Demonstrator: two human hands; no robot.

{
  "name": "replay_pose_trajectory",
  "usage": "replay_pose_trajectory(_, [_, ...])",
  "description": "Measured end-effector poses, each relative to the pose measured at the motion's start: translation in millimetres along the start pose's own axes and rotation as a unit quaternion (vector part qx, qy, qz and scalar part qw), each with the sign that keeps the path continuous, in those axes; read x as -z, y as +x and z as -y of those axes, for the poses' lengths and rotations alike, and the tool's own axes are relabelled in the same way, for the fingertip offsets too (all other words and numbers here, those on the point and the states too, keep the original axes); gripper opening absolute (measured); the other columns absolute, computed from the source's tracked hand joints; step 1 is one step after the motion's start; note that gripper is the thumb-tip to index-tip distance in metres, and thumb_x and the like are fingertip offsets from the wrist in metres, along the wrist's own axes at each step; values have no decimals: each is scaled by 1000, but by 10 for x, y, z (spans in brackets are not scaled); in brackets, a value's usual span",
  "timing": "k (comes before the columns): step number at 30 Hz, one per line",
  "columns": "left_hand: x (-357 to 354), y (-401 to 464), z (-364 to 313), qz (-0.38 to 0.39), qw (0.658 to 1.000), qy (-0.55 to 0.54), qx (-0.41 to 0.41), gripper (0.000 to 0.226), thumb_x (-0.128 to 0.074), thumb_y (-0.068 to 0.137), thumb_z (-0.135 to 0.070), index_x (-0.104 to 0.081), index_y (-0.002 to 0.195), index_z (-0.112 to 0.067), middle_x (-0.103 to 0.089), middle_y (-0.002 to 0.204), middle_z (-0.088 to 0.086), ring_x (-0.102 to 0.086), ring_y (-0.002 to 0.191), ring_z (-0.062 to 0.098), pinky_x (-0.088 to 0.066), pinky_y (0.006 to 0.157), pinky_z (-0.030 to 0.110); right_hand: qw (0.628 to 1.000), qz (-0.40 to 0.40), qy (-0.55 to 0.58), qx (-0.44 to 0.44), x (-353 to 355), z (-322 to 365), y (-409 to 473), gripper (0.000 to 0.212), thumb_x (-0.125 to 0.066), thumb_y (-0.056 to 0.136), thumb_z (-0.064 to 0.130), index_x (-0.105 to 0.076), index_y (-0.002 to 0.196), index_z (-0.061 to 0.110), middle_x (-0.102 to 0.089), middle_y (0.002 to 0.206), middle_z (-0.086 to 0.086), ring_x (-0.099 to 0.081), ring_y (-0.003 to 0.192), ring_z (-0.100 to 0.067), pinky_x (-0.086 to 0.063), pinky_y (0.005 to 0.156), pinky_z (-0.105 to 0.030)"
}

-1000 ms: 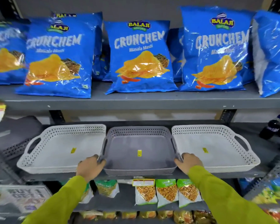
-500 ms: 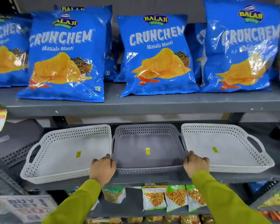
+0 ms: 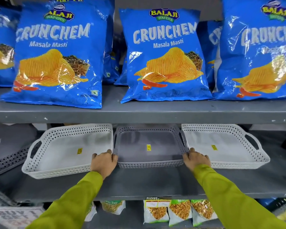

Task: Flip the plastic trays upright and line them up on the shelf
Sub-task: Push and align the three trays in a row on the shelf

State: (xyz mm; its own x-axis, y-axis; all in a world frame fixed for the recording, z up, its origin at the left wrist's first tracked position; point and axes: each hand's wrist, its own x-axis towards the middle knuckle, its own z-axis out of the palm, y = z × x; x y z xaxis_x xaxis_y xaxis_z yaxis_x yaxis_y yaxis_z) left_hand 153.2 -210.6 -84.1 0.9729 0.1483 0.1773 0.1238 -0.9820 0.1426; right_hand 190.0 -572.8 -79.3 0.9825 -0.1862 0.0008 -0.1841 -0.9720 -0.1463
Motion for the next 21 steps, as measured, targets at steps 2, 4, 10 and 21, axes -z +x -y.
replay_pose_trajectory(2, [28, -57, -33, 17, 1000, 10, 24, 34, -34, 91, -35, -57, 95, -10, -73, 96, 16, -66, 90, 34, -37, 92, 42, 1000, 2, -9, 9, 6, -54, -74, 40, -33, 91, 45, -47, 109, 12, -70, 110, -15, -64, 104, -32, -39, 88, -40])
replay_pose_trajectory(4, [70, -137, -55, 34, 999, 10, 41, 35, -35, 91, -37, -58, 95, -10, -72, 100, 16, -66, 92, 34, -38, 92, 42, 1000, -9, -20, 12, -2, -95, -190, 41, -32, 91, 46, -46, 108, 12, -71, 107, -15, -65, 101, -31, -40, 84, -39])
replay_pose_trajectory(10, [130, -431, 16, 65, 997, -3, 38, 40, -32, 89, -46, -53, 98, -13, -71, 102, 15, -63, 97, 33, -36, 90, 44, 1000, -16, -25, 3, -9, -131, -501, 36, -31, 91, 42, -46, 106, 12, -72, 103, -14, -65, 97, -30, -39, 84, -39])
replay_pose_trajectory(21, [158, -827, 58, 21, 999, 12, 34, 39, -33, 91, -42, -55, 100, -11, -73, 94, 14, -66, 88, 33, -43, 83, 39, 999, -19, -28, 6, 17, -188, -879, 41, -30, 91, 43, -47, 111, 12, -72, 103, -15, -64, 98, -30, -38, 86, -39])
